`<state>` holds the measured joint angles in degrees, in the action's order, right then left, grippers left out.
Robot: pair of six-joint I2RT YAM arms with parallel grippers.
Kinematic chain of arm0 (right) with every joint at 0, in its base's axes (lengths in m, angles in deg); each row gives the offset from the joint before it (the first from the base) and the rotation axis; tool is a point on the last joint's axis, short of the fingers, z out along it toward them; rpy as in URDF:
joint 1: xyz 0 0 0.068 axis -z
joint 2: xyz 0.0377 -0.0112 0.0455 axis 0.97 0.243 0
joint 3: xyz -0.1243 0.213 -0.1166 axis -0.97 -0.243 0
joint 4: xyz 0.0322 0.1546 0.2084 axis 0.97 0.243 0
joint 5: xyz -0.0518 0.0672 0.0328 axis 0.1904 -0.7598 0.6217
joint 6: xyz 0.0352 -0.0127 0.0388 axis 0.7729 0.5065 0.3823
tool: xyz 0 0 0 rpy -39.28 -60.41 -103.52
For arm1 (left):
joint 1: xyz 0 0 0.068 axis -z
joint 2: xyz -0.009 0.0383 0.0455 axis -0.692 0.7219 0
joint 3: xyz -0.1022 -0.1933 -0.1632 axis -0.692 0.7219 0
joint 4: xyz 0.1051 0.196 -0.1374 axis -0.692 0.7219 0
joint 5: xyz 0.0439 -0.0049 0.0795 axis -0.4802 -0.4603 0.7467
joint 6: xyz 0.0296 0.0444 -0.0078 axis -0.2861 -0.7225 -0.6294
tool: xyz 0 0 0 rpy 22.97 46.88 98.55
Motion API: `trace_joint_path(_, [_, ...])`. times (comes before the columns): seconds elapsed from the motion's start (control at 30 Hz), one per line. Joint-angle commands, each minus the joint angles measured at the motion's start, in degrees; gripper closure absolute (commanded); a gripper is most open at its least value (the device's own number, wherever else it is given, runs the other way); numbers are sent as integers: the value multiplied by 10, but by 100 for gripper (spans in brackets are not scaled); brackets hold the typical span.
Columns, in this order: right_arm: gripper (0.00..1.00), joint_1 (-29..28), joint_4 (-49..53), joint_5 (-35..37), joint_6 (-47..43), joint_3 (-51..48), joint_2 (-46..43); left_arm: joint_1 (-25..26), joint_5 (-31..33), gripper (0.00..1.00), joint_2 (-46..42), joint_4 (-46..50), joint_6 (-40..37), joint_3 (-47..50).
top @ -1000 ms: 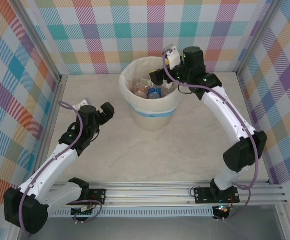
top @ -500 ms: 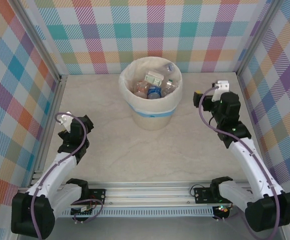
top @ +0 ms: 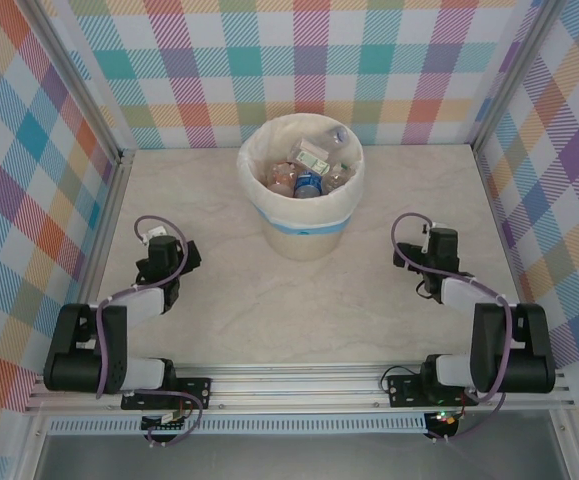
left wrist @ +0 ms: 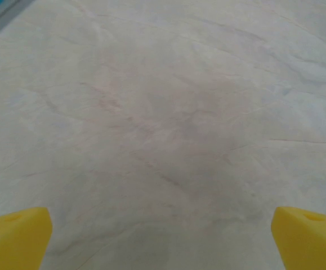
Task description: Put the plastic bottles in the bin
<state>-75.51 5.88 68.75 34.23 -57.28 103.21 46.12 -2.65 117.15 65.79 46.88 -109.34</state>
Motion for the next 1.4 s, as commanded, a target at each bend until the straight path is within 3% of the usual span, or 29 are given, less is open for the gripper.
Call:
trace_joint_path(0.0, [0,3,-121,-53,-20,12,12,-7,-41,0,29,-81,-46,-34])
trace_joint_path(0.07, [0,4,-148,-60,-26,13,24,-7,-49,0,36,-113,-64,-27])
trace_joint_path(0.23, [0,4,-265,-80,-38,-14,45,-2,-92,0,117,-382,-98,68])
trace_joint_path(0.27, [0,4,-276,-83,-40,-18,50,-1,-91,0,96,-319,-96,56])
trace_joint_path(0.4, [0,4,-381,-85,-41,-66,72,26,-2,0,106,-274,-94,23])
trace_joint_path(0.57, [0,4,-523,-65,-33,-120,112,32,14,0,106,-272,-94,23])
trace_joint_path(0.67, [0,0,-365,-58,-36,-41,108,32,13,0,105,-271,-94,22])
trace_joint_path(1.37, [0,-10,-361,-75,-56,-38,110,32,9,0,105,-272,-96,23])
